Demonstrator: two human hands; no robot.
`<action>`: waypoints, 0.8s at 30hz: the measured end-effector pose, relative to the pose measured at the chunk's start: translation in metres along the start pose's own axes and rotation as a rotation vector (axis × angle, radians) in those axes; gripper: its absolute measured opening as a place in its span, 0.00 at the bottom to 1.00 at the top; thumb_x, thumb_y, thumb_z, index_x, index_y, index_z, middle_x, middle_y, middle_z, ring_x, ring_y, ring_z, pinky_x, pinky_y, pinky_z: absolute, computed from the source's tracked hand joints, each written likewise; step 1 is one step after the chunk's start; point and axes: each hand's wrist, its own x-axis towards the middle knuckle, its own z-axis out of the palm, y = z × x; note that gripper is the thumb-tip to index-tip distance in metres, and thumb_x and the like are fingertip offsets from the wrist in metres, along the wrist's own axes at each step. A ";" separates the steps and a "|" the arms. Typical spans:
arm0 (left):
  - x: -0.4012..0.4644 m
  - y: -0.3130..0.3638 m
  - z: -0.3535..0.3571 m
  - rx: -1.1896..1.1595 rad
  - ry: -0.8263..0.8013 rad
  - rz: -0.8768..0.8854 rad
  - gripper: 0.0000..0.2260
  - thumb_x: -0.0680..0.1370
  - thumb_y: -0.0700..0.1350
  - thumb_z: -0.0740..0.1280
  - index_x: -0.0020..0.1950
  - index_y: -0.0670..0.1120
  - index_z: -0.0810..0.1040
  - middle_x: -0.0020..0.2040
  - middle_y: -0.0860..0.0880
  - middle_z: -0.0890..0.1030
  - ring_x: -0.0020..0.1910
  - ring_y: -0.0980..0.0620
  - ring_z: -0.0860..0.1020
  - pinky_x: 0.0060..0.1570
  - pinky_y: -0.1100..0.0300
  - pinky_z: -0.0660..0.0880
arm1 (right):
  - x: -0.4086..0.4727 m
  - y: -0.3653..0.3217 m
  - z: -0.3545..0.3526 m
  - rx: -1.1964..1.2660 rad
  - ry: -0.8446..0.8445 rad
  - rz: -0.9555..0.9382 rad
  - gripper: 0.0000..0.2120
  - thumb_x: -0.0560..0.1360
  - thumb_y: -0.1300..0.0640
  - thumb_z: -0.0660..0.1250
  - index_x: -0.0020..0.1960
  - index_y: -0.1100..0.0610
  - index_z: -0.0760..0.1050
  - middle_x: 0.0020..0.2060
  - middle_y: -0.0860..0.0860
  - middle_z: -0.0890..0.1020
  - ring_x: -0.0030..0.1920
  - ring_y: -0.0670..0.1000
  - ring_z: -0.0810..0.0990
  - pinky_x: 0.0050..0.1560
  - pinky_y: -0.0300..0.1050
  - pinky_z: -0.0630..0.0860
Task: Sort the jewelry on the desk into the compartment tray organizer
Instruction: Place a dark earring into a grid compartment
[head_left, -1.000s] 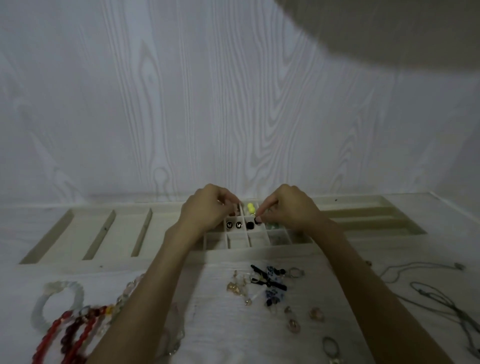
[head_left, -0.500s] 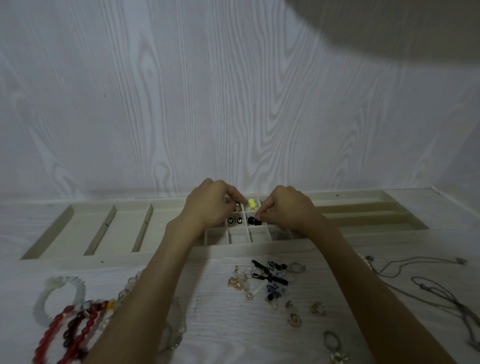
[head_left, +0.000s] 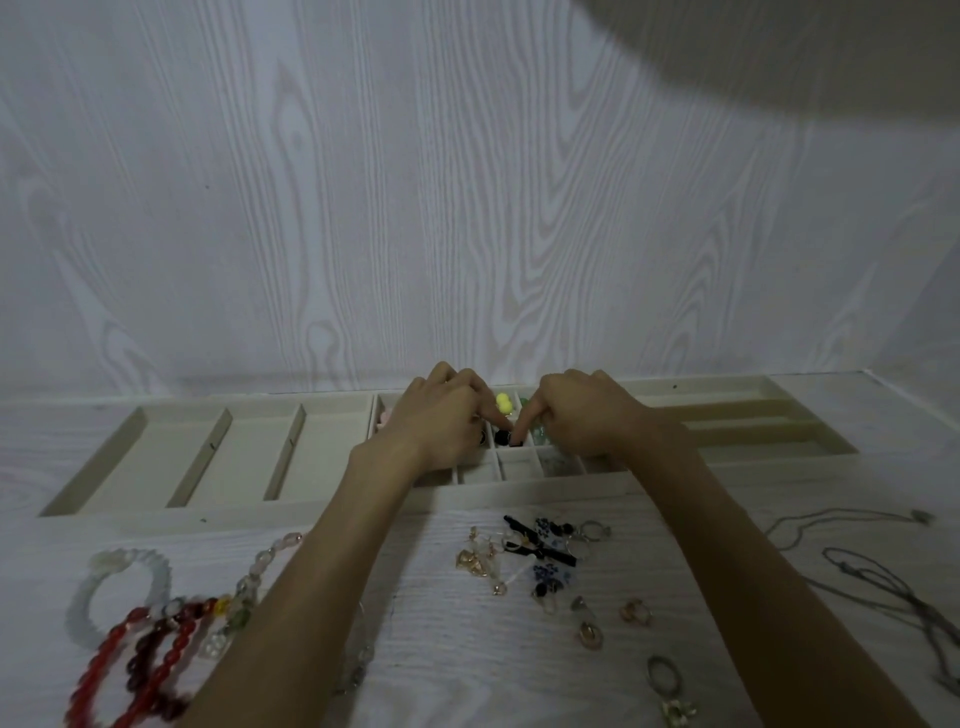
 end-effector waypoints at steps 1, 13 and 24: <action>0.000 0.000 0.000 0.014 0.005 0.000 0.19 0.78 0.41 0.59 0.61 0.62 0.77 0.64 0.55 0.71 0.60 0.51 0.63 0.51 0.60 0.57 | 0.000 -0.002 0.001 -0.012 -0.020 0.002 0.24 0.74 0.65 0.55 0.51 0.40 0.81 0.38 0.42 0.69 0.50 0.49 0.71 0.54 0.45 0.61; 0.001 0.001 0.001 0.036 0.044 0.010 0.16 0.79 0.44 0.58 0.59 0.62 0.79 0.63 0.57 0.72 0.58 0.52 0.64 0.50 0.59 0.57 | -0.001 -0.004 0.003 -0.021 -0.022 0.023 0.24 0.74 0.66 0.55 0.53 0.41 0.80 0.39 0.42 0.73 0.50 0.50 0.72 0.51 0.45 0.59; 0.001 0.001 -0.001 -0.005 0.094 -0.015 0.14 0.79 0.44 0.60 0.57 0.59 0.80 0.60 0.56 0.73 0.59 0.52 0.65 0.51 0.60 0.58 | -0.002 0.002 -0.004 -0.015 0.083 0.028 0.18 0.76 0.61 0.58 0.49 0.41 0.82 0.36 0.42 0.69 0.45 0.47 0.71 0.51 0.45 0.59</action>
